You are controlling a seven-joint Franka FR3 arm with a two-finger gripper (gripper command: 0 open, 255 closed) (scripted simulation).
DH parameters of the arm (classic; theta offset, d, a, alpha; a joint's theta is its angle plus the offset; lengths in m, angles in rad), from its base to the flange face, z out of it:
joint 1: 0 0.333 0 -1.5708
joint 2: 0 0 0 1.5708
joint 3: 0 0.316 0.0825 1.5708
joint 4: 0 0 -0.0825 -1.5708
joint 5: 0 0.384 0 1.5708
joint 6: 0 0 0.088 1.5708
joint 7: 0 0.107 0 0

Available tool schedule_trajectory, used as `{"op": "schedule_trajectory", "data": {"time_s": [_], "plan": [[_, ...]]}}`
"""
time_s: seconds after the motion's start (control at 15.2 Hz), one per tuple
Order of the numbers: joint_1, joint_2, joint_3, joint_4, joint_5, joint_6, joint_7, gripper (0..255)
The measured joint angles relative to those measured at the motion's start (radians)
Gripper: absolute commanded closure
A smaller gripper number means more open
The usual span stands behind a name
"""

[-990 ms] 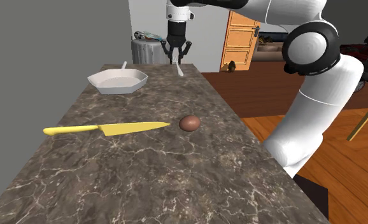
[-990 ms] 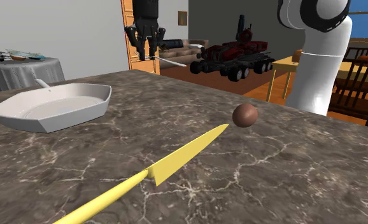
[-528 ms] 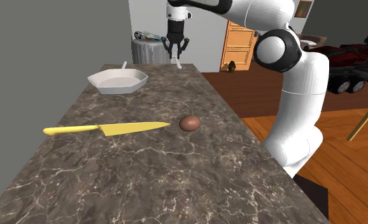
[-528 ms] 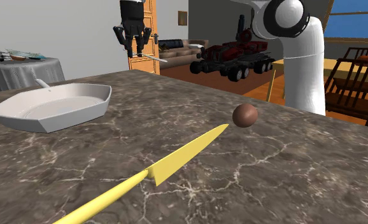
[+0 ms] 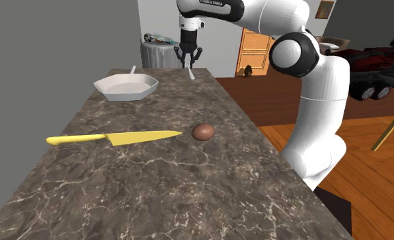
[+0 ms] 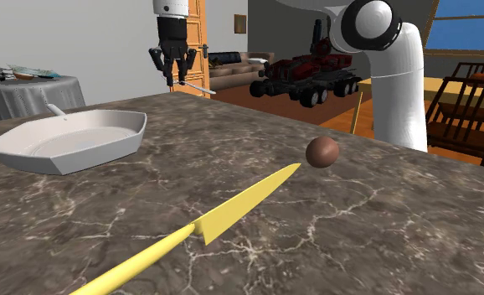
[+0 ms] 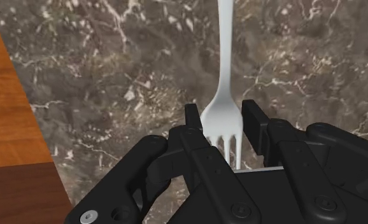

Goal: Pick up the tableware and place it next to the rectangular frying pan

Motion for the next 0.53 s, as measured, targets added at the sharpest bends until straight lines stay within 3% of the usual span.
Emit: {"op": "schedule_trajectory", "data": {"time_s": [0.53], "plan": [[-0.017,-0.040,-0.003,-0.165,0.015,0.127,-0.002,255]]}}
